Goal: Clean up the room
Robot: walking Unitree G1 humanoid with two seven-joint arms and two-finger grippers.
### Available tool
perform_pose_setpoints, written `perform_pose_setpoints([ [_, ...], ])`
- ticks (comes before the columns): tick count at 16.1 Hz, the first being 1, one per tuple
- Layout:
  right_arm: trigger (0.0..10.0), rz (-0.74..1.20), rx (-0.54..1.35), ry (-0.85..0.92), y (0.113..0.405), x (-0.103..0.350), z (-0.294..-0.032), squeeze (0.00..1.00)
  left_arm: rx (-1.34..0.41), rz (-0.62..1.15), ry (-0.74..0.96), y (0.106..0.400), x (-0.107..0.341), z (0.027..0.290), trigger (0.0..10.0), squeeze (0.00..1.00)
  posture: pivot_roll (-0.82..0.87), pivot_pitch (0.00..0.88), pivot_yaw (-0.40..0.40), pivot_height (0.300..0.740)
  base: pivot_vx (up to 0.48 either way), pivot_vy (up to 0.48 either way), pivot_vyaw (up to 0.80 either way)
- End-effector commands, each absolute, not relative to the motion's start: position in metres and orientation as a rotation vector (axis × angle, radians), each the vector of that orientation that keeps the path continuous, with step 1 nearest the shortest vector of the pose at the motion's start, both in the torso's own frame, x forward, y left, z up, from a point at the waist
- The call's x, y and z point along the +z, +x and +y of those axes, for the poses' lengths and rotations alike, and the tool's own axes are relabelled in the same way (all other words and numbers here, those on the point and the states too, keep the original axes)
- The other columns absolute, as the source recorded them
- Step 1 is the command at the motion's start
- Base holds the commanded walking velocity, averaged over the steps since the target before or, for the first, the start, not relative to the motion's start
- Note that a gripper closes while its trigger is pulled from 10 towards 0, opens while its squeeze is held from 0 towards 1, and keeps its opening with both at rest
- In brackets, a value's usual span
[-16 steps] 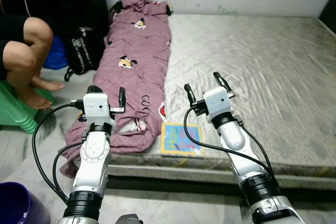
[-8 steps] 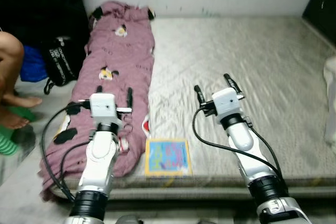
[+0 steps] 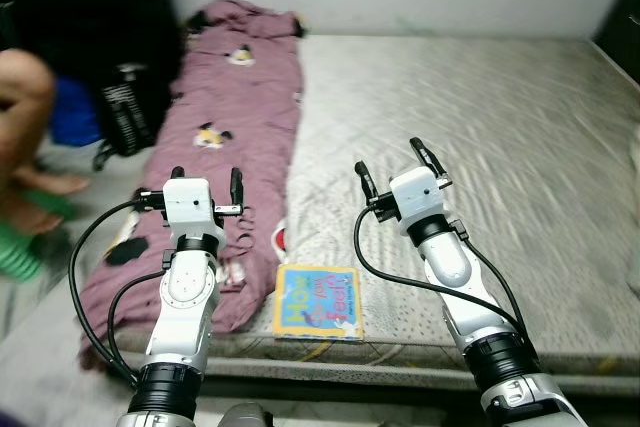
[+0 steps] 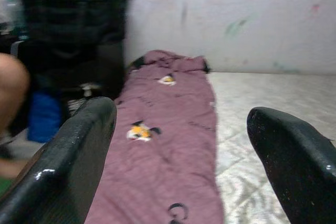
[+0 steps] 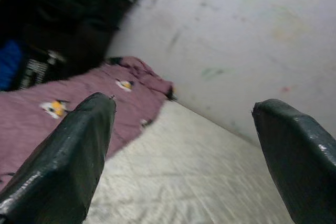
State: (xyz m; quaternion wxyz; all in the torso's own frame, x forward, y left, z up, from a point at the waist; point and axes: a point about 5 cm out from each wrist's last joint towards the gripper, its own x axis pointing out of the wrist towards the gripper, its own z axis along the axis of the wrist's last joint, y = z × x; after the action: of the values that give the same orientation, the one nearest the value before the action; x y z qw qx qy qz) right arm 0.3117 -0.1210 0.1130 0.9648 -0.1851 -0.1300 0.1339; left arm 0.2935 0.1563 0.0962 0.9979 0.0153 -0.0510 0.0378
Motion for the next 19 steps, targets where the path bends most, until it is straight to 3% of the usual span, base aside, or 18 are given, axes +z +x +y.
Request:
perform_pose_setpoints([
  [1,10.0,-0.285,0.269,-0.366,0.3118,0.1175,-0.1180,0.00,0.080,-0.098,0.046,0.2928,0.0965,0.1605,10.0,0.00,0.04,0.000,0.021,0.740,0.000,-0.240,0.63],
  [19,10.0,-0.283,0.270,-0.365,0.3125,0.1173,-0.1192,0.00,0.082,-0.095,0.044,0.2915,0.0950,0.1605,10.0,0.00,0.04,0.000,0.013,0.740,0.000,-0.370,0.02],
])
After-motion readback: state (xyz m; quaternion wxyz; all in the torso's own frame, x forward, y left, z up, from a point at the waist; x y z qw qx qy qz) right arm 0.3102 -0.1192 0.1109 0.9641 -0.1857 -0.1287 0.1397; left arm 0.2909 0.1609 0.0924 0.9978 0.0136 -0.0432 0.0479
